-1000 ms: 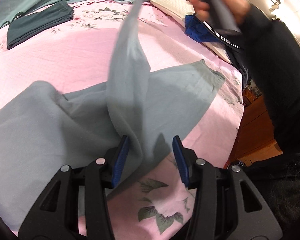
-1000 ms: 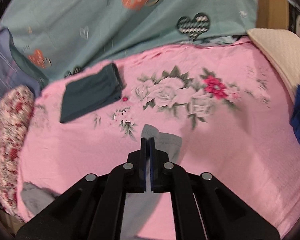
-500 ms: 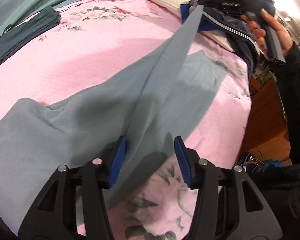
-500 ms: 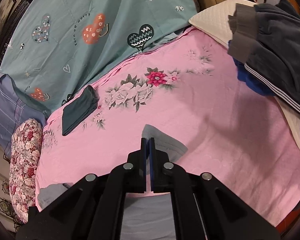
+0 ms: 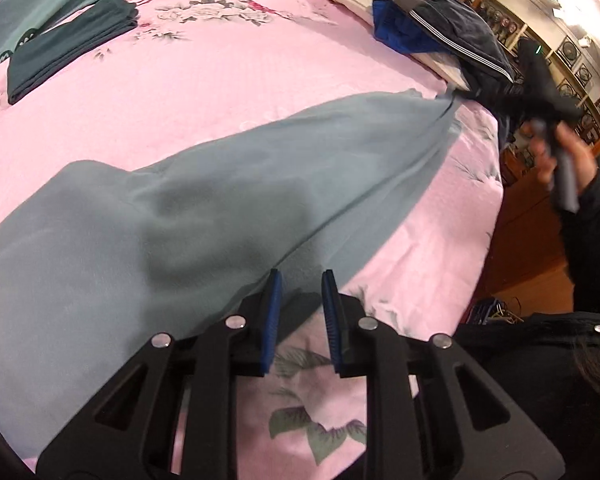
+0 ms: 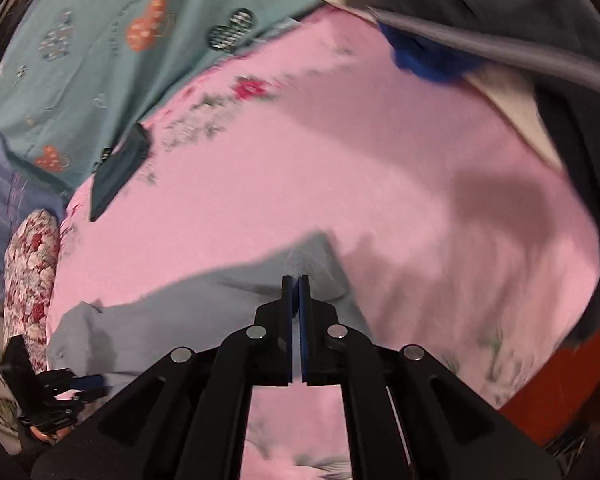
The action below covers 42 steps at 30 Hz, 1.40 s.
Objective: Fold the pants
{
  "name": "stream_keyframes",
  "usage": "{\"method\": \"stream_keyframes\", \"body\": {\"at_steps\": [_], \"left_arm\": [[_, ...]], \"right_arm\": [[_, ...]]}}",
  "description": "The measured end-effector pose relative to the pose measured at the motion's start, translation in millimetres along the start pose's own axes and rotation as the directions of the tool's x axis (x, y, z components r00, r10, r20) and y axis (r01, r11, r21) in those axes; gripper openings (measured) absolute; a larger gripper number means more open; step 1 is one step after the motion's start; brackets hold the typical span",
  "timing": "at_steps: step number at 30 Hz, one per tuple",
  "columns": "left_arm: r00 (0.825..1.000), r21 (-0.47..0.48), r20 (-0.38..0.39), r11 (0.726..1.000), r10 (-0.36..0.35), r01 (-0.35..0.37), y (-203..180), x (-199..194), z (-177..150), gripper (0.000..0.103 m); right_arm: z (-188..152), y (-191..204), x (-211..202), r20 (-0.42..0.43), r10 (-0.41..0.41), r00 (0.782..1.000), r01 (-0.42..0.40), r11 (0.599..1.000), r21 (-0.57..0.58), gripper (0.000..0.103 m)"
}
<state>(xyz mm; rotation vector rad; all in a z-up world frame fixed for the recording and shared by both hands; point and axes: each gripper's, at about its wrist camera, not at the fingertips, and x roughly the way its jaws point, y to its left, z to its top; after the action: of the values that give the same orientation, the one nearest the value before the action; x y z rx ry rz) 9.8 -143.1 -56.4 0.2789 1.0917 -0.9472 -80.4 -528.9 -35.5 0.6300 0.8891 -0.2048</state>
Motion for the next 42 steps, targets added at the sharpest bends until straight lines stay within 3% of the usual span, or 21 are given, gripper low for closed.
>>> {"method": "stream_keyframes", "body": {"at_steps": [7,12,16,19,21,24,25,26,27,30,34,37,42], "left_arm": [[0.999,0.011,-0.005,0.999,0.041,-0.041,-4,1,-2,0.007],[0.999,0.063,0.012,0.997,0.04,-0.041,-17,-1,-7,0.007],[0.994,0.109,0.041,0.988,0.101,-0.105,-28,0,-3,0.023],[0.993,0.119,0.03,0.986,0.117,-0.12,-30,6,2,0.022],[0.993,0.124,0.024,0.985,0.115,-0.117,-31,7,4,0.014],[0.99,0.136,0.061,0.982,0.124,-0.131,-33,-4,5,0.014],[0.987,0.144,0.079,0.978,0.138,-0.148,-35,-8,6,0.019],[0.984,0.157,0.087,0.973,0.155,-0.167,-37,-10,6,0.033],[0.982,0.166,0.089,0.969,0.169,-0.182,-38,-9,6,0.04],[0.981,0.193,0.059,0.962,0.186,-0.194,-42,0,6,0.043],[0.98,0.209,0.053,0.957,0.192,-0.199,-47,6,5,0.035],[0.979,0.196,0.036,0.959,0.202,-0.205,-44,12,5,0.017],[0.975,0.199,0.032,0.955,0.218,-0.22,-41,13,4,0.005]], "right_arm": [[-3,2,-3,0.058,0.052,0.997,-0.052,0.999,-0.001,0.002],[7,16,-11,0.073,0.067,0.995,-0.064,0.997,-0.036,0.002],[5,17,-10,0.067,0.072,0.995,-0.07,0.997,-0.042,0.002],[1,14,-8,0.06,0.071,0.996,-0.069,0.997,-0.035,0.002],[-1,12,-8,0.058,0.071,0.996,-0.069,0.997,-0.033,0.002],[-2,10,-11,0.06,0.075,0.995,-0.073,0.997,-0.033,0.002],[-2,9,-12,0.061,0.075,0.995,-0.073,0.997,-0.033,0.002],[-2,9,-12,0.062,0.076,0.995,-0.074,0.997,-0.033,0.002],[-2,9,-12,0.062,0.077,0.995,-0.075,0.997,-0.032,0.002],[-2,8,-13,0.063,0.083,0.995,-0.082,0.996,-0.026,0.002],[-3,7,-16,0.067,0.089,0.994,-0.087,0.996,-0.03,0.002],[-5,6,-14,0.063,0.094,0.994,-0.093,0.995,-0.025,0.002],[-7,4,-11,0.055,0.109,0.992,-0.108,0.994,-0.02,0.002]]}}
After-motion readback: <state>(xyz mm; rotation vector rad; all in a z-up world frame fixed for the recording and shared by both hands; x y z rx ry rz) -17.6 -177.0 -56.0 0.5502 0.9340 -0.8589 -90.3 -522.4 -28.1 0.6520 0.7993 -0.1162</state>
